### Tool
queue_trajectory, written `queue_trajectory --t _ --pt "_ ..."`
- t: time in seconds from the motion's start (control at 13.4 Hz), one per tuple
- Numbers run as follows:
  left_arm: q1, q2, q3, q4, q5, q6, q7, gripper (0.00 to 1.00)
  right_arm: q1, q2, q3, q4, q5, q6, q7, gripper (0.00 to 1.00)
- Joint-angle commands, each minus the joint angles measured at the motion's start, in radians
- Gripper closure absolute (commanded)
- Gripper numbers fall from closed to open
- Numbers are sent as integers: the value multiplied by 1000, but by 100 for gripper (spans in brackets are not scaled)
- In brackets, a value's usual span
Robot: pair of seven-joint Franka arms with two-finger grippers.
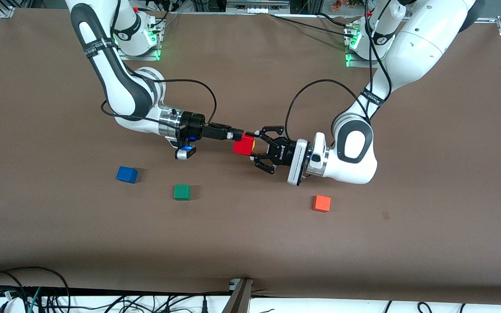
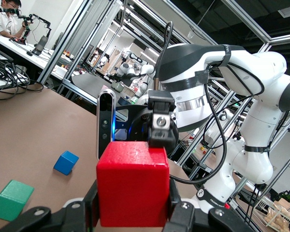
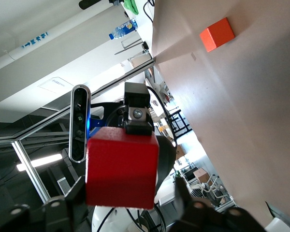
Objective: Pass red block to right arm, stack on blue
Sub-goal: 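Grasp the red cube with the right gripper from the left gripper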
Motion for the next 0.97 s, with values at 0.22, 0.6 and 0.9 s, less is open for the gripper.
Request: queue_trajectory --t 0.22,0.6,0.9 --pt "-7 17 -2 52 -28 -9 -34 100 -7 40 -3 51 36 8 -32 72" --pt "7 12 -2 52 -25 -30 -75 0 -2 36 -6 71 16 52 -42 80" --pt "74 -5 1 51 38 -103 -112 0 6 31 -8 91 -135 116 -37 80"
